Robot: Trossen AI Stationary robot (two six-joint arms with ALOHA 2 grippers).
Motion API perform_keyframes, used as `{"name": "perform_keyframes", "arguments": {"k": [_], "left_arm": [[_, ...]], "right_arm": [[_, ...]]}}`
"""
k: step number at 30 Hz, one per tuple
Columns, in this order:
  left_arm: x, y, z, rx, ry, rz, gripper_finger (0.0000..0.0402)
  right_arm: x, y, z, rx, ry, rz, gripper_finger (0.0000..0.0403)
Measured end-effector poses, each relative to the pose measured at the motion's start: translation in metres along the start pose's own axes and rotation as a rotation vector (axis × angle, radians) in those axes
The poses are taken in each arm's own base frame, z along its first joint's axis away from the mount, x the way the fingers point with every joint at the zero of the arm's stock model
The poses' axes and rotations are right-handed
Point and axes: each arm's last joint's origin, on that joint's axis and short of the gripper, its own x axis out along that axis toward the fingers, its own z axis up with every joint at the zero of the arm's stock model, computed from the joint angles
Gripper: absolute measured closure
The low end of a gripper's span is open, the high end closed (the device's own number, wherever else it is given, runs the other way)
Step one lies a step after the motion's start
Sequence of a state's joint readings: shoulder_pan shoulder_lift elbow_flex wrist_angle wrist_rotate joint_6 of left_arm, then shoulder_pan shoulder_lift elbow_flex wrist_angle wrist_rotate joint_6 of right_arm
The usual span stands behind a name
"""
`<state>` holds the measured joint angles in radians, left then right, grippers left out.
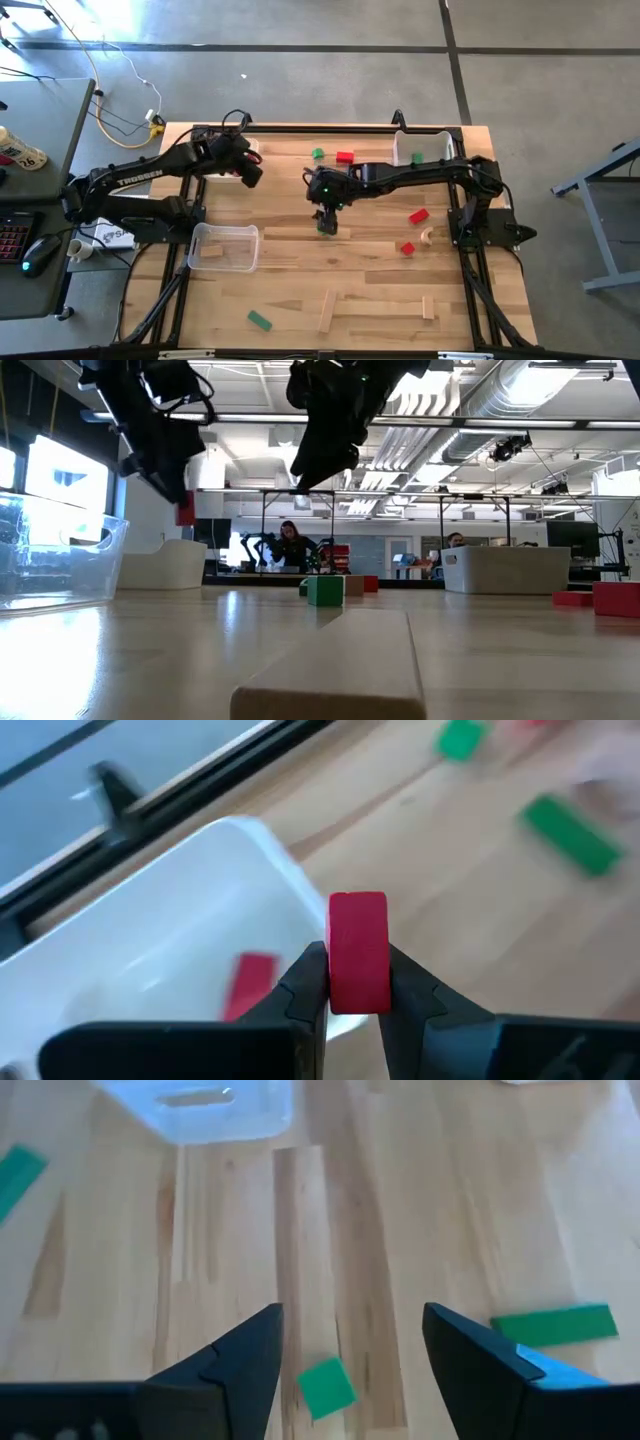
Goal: Sort & place blocks by color
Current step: Put the red rectangle into the left white bin
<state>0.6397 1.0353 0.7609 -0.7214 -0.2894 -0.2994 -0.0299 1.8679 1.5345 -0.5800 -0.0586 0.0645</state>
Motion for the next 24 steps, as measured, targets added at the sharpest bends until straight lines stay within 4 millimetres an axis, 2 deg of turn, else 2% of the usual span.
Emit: {"name": "perform_keyframes", "arguments": {"k": [4,14,24], "left_arm": [[0.005,0.013,0.001,-0.002,0.032,0.069,0.0362],[0.011,0.033,-0.001,-0.045,0.109,0.106,0.0362],[0.030,0.040,-0.004,-0.061,0.237,0.153,0.0356]], "right_arm": [[0.007,0.004,-0.006,-0.095,-0.004,0.037,0.0176],[0.026,0.006,-0.026,-0.156,-0.027,0.041,0.0176],[0.037,0.007,-0.040,-0.184,-0.033,0.124,0.0176]]}}
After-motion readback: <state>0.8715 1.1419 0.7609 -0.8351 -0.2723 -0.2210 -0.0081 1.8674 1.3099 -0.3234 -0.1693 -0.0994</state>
